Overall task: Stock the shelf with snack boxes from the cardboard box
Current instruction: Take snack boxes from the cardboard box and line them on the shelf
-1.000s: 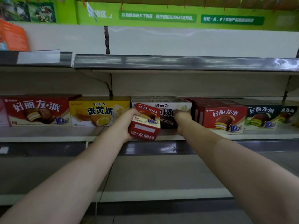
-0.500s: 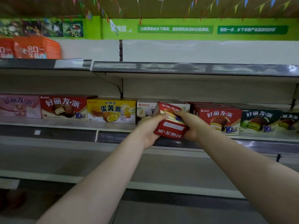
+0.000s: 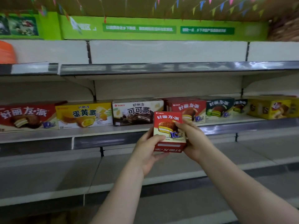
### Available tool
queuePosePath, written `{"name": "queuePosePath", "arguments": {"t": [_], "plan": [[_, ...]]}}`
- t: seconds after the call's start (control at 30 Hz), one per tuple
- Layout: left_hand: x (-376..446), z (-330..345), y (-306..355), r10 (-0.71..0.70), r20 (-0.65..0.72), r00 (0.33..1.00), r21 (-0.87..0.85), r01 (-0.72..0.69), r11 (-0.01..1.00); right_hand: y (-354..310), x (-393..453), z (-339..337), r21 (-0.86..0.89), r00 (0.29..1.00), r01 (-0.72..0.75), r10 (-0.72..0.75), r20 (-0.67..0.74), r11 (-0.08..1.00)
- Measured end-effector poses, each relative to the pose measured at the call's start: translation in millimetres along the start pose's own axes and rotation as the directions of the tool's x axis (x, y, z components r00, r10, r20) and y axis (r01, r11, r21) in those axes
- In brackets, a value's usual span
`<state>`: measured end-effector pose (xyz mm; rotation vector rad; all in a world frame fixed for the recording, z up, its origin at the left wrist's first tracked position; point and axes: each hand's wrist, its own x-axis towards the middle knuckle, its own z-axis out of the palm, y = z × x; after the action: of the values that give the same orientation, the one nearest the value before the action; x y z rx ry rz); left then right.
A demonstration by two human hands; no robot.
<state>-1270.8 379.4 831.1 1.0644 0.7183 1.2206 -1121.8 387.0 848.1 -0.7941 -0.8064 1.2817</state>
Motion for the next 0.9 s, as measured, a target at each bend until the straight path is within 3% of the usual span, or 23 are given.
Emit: {"name": "queuePosePath", "arguments": {"t": [0.27,0.4,0.57,0.67,0.77,0.83,0.9], "plan": [[-29.6,45.5,-88.2,-0.088,0.02,0.996,-0.171,0.09,0.981,21.7,-118.9,-91.6,-0.037,0.955,0.126,-0.132,-0.265,0.991],[-54.7,93.3,-129.3,-0.166,0.084,0.983,-0.088,0.173,0.981,26.1,-177.1,-145.5,-0.087,0.879,0.132,-0.157,-0.451,0.987],[-71.6,160.5,-160.7,-0.162,0.214,0.963,0.021,0.161,0.987,0.4,-222.9,-210.8,-0.206,0.833,0.093,-0.19,-0.52,0.974],[-74.7,207.3,-182.2,-0.133,0.304,0.943,0.062,0.12,0.991,-17.4,-240.5,-261.0,-0.256,0.787,0.008,-0.164,-0.594,0.967],[-76.3,262.9,-205.6,-0.091,0.392,0.916,0.11,0.052,0.993,-45.1,-249.5,-319.8,-0.187,0.752,-0.098,-0.05,-0.657,0.978],[-77.7,304.7,-227.7,-0.03,0.459,0.888,0.156,-0.047,0.987,-70.1,-258.2,-359.8,-0.077,0.748,-0.146,0.059,-0.662,0.986],[-76.2,347.0,-249.2,0.102,0.551,0.828,0.182,-0.239,0.954,-97.5,-267.1,-400.6,0.024,0.756,-0.129,0.114,-0.644,0.991]]}}
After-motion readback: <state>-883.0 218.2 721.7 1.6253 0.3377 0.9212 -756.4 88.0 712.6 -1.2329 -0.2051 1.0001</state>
